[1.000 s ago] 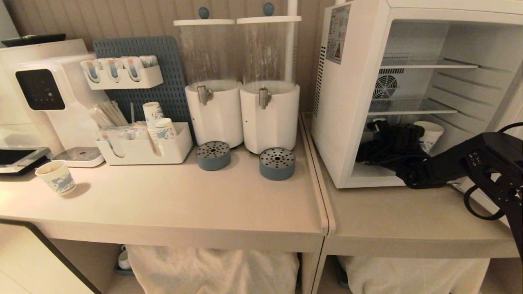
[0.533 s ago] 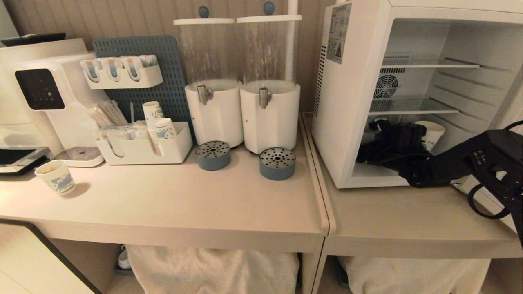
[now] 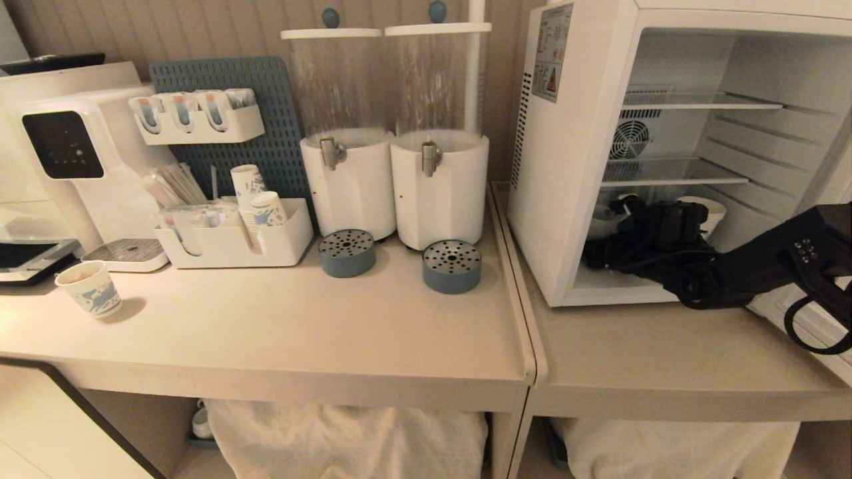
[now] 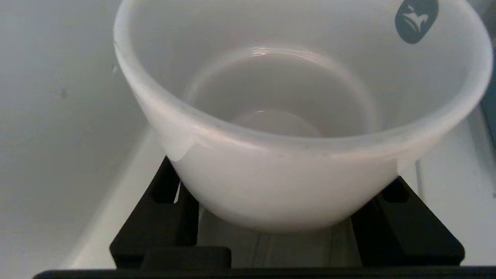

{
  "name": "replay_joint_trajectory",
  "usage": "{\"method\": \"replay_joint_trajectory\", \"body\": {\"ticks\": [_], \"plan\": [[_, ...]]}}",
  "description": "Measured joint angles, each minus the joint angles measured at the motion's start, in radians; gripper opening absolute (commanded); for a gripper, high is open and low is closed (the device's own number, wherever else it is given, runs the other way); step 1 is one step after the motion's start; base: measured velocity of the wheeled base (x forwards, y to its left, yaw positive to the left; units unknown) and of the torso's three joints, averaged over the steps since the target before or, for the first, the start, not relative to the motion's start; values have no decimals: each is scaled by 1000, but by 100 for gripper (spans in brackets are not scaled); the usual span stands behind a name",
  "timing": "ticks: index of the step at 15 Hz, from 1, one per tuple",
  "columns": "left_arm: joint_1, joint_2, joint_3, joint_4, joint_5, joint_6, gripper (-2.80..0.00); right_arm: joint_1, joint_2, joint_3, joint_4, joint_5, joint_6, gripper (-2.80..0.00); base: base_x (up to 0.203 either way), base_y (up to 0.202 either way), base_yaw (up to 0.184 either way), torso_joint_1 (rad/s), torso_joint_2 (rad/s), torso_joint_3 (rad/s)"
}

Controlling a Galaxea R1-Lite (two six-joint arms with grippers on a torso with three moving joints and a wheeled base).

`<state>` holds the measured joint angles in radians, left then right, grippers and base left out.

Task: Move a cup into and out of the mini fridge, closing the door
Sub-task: Put the ceramic cup in the freezer

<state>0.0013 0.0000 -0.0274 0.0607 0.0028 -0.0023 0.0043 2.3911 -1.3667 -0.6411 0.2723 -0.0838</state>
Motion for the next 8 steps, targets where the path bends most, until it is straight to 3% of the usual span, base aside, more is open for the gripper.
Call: {"method": "replay_joint_trajectory", "body": {"ticks": [8], "plan": [[0, 0, 0, 0, 0, 0, -280, -15, -70, 98, -7, 52, -5, -280, 0, 0, 0, 0, 0, 0]]}}
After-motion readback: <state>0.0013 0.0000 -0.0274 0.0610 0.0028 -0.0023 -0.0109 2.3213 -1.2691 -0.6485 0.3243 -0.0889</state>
